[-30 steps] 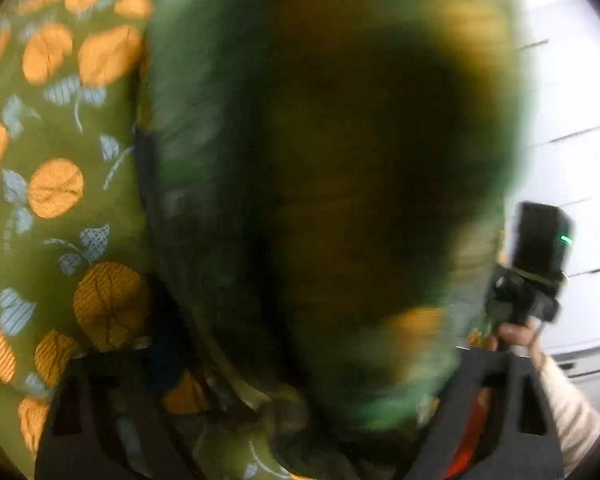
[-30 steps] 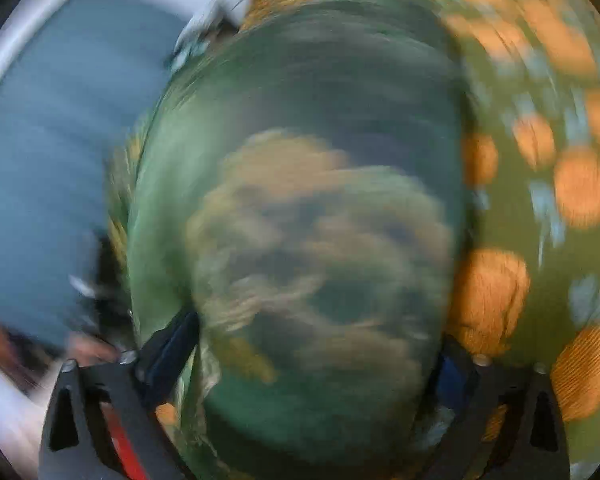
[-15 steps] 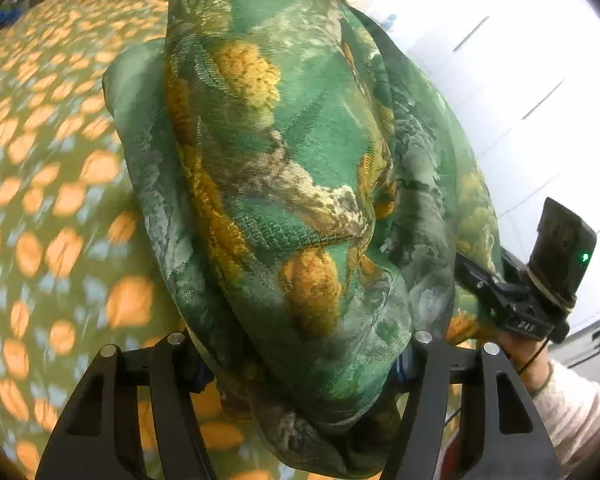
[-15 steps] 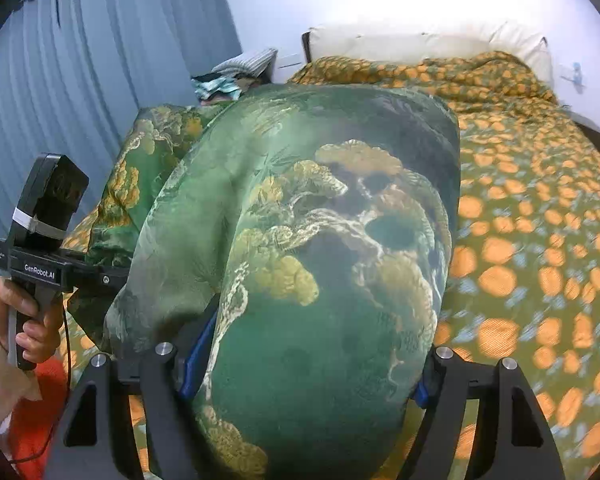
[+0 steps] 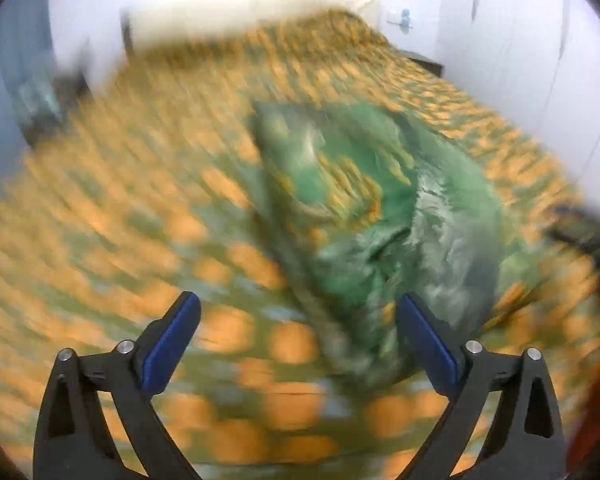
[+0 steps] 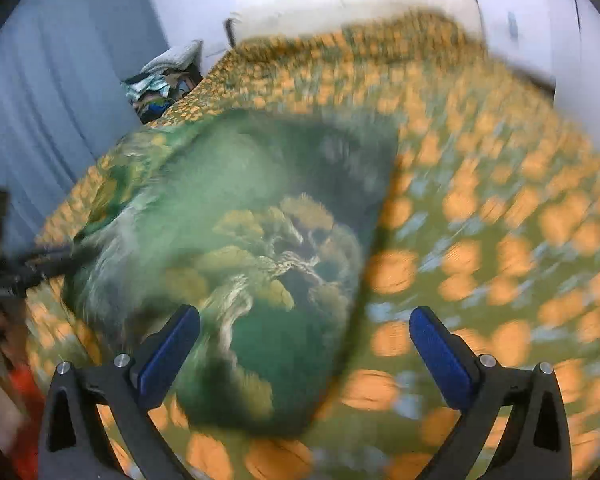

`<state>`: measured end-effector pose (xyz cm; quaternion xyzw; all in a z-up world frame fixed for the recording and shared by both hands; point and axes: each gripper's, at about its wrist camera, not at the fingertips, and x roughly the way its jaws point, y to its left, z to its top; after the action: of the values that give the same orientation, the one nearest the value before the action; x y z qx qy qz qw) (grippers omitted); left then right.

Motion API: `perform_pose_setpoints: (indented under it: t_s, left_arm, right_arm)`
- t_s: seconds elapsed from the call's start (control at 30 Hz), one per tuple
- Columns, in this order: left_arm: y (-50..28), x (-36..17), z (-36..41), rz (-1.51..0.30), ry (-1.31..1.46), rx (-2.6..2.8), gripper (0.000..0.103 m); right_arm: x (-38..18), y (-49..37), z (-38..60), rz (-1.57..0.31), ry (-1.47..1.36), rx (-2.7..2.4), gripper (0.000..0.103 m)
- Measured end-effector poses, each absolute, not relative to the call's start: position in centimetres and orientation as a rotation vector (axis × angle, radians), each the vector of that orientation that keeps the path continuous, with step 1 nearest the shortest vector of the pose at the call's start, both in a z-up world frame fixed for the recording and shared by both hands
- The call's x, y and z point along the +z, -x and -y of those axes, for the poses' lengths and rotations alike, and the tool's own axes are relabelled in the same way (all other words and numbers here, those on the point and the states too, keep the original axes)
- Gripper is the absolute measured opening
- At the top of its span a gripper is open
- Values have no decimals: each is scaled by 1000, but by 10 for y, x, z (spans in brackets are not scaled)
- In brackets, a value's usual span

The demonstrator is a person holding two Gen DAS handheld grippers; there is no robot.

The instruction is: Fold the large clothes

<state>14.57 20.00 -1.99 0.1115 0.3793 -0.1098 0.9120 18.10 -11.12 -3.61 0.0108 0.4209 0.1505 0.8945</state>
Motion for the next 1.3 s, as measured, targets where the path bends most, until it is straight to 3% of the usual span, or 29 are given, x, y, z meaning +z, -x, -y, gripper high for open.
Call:
perform_pose_setpoints:
  t_s: [0.1, 0.27, 0.4, 0.6, 0.83, 1.03, 1.3]
  left_arm:
    - [-115, 18, -185, -613, -380, -54, 103]
    - [-88, 49, -197, -535, -360, 70, 103]
    - [-72, 60, -227, -583, -343, 39, 103]
    - [-36, 72, -235, -591, -356, 144, 103]
    - [-9, 57, -213, -732, -104, 23, 103]
    - [6, 48, -186, -766, -138, -10, 103]
    - [14, 54, -175, -770, -141, 1, 103]
  right_arm:
    - [13, -142, 113, -738, 79, 271, 103]
    - [88, -73, 134, -438, 52, 113, 103]
    - [116, -75, 145, -546, 106, 152, 103]
    - [157, -40, 178, -560, 260, 55, 103]
    - [129, -13, 168, -709, 126, 57, 103]
    - [71, 0, 121, -836, -19, 171, 103]
    - [75, 9, 93, -829, 76, 156, 103]
